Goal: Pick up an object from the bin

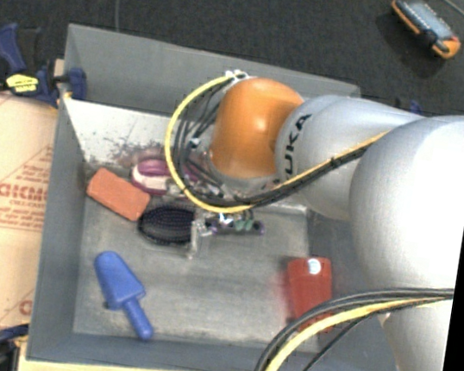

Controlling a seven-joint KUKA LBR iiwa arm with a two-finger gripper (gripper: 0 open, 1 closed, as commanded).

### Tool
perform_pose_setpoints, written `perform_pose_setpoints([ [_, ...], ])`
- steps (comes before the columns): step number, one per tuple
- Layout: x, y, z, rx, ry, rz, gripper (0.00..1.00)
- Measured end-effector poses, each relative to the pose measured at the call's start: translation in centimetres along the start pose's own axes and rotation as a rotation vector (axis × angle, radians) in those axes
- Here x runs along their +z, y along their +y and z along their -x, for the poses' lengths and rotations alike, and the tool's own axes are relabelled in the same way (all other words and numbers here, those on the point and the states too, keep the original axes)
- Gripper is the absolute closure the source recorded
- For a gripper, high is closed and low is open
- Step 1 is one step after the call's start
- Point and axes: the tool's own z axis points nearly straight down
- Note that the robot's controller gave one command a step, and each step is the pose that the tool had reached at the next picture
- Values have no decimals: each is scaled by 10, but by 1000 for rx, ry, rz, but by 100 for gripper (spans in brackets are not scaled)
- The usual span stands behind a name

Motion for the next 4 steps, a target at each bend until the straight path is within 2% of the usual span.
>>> perform_pose_setpoints([
  [1,4,31,13,321,29,-14,100],
  [3,4,32,9,337,34,-18,100],
  [4,-106,30,-7,329,30,-16,100],
])
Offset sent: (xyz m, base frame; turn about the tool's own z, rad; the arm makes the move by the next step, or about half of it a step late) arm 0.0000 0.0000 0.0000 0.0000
